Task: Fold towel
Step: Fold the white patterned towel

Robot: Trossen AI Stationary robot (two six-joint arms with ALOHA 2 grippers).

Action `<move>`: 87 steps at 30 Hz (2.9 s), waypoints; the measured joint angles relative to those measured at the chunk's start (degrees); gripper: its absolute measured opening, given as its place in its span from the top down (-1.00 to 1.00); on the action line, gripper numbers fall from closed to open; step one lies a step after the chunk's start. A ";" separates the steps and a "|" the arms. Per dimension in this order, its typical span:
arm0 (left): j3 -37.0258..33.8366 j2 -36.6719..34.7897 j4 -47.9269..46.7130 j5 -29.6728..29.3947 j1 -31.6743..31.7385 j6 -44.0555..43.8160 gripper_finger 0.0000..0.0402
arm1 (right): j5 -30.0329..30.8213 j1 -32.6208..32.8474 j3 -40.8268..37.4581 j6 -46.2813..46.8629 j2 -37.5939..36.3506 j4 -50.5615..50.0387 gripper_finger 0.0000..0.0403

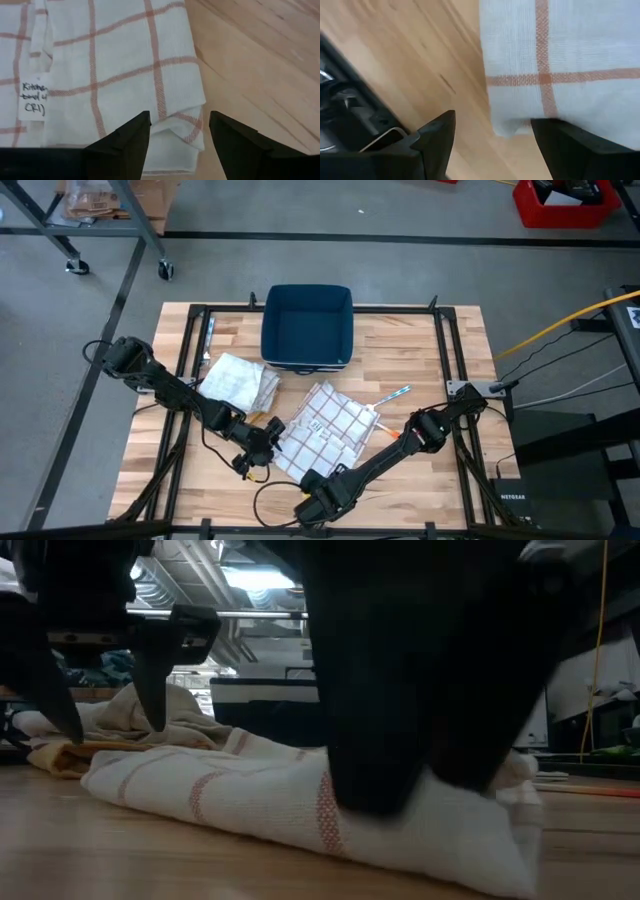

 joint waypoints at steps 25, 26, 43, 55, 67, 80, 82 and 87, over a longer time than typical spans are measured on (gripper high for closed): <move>-0.42 7.58 5.96 -3.65 -1.04 0.88 0.42 | 4.03 -0.39 -2.69 0.52 1.66 0.79 0.27; -0.42 7.58 5.96 -4.00 -1.40 0.50 0.51 | 3.92 -0.39 -2.69 0.53 1.66 1.28 0.37; 3.30 1.77 -4.63 -3.67 -17.81 -18.17 0.96 | -7.24 0.96 0.64 3.06 1.63 24.76 0.96; 10.42 -6.28 -11.08 -8.58 -22.49 -19.82 0.98 | -7.44 1.40 0.83 7.90 -3.39 27.10 0.97; 11.12 -6.30 -11.27 -19.57 -14.76 -13.12 0.98 | 3.41 1.31 0.92 9.73 -9.43 2.89 0.94; 9.68 -5.73 -11.18 -19.78 -2.50 -12.57 0.96 | 8.62 1.20 0.27 9.34 -9.21 -10.76 0.88; 9.26 -5.25 -11.09 -19.73 -1.55 -13.58 0.92 | 10.12 1.24 0.05 9.08 -9.15 -10.55 0.85; 8.97 -3.90 -11.32 -19.75 -0.28 -14.01 0.79 | 12.42 1.16 -1.27 8.87 -9.01 -10.74 0.73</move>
